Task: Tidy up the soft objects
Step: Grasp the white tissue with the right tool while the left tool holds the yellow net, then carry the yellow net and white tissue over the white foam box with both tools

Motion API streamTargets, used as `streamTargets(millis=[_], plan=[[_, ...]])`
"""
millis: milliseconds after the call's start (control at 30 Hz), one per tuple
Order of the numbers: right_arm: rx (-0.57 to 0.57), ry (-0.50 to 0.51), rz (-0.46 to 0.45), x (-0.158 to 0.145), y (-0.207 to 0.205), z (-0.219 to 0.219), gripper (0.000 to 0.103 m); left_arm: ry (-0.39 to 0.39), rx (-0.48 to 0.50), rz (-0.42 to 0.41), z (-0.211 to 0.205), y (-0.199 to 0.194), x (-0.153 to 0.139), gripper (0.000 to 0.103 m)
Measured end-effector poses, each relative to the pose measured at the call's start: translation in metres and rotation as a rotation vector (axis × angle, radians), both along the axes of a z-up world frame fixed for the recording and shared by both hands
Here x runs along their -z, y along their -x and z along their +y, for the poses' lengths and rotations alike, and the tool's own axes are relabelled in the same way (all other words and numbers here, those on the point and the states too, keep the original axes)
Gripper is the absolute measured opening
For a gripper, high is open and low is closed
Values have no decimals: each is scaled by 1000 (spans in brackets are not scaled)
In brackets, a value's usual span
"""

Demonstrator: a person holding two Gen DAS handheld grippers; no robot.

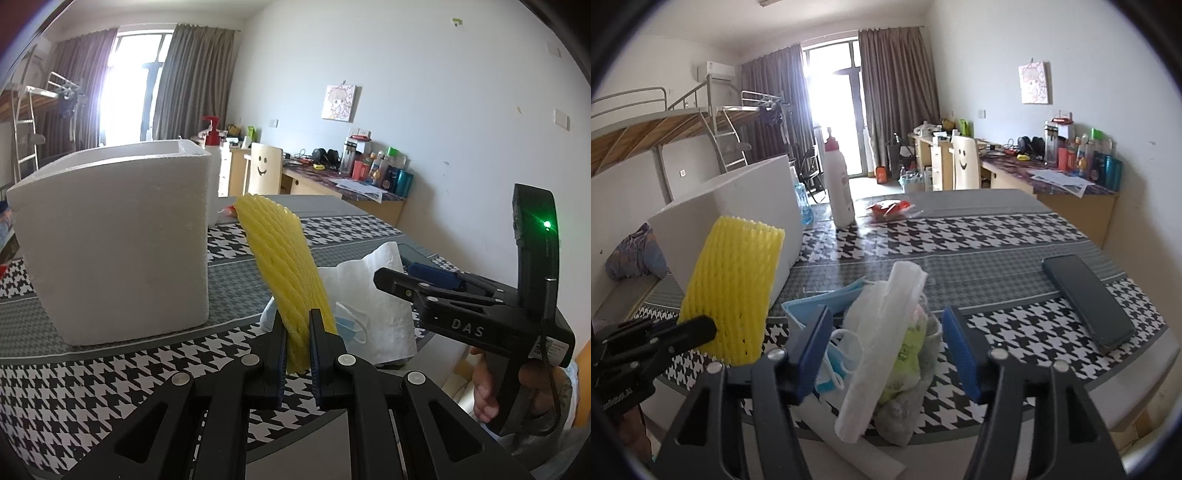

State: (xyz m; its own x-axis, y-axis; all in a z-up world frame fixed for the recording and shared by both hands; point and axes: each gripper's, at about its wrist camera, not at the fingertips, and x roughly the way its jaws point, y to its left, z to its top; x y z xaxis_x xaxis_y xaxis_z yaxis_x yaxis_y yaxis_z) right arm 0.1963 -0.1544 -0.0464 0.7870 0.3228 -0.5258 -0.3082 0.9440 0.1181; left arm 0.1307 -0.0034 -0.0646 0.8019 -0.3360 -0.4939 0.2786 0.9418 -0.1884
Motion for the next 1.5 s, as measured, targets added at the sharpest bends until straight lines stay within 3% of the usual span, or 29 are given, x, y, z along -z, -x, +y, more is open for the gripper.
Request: streamTargets(millis=[33, 133, 200, 233, 300, 367, 833, 1500], plan=[[0, 0, 4, 1, -3, 1, 66, -1, 0, 1, 0, -1, 0, 11], [-16, 1, 39, 5, -11, 3, 44, -3, 1, 5, -3, -5, 0, 11], [-11, 9, 54, 8, -13, 4, 38, -3, 1, 3, -4, -7, 0, 11], [-11, 12, 56, 8, -14, 4, 25, -3, 1, 3, -5, -7, 0, 11], [-12, 8, 56, 9, -14, 5, 12, -4, 1, 5, -5, -8, 0, 11], [-15, 4, 48, 6, -12, 5, 6, -2, -1, 7, -3, -8, 1, 11], [-54, -26, -40, -36, 1, 8, 4, -24, -5, -48, -4, -2, -22, 11], [-71, -43, -102, -63, 3, 8, 4, -62, -10, -98, -7, -11, -45, 11]])
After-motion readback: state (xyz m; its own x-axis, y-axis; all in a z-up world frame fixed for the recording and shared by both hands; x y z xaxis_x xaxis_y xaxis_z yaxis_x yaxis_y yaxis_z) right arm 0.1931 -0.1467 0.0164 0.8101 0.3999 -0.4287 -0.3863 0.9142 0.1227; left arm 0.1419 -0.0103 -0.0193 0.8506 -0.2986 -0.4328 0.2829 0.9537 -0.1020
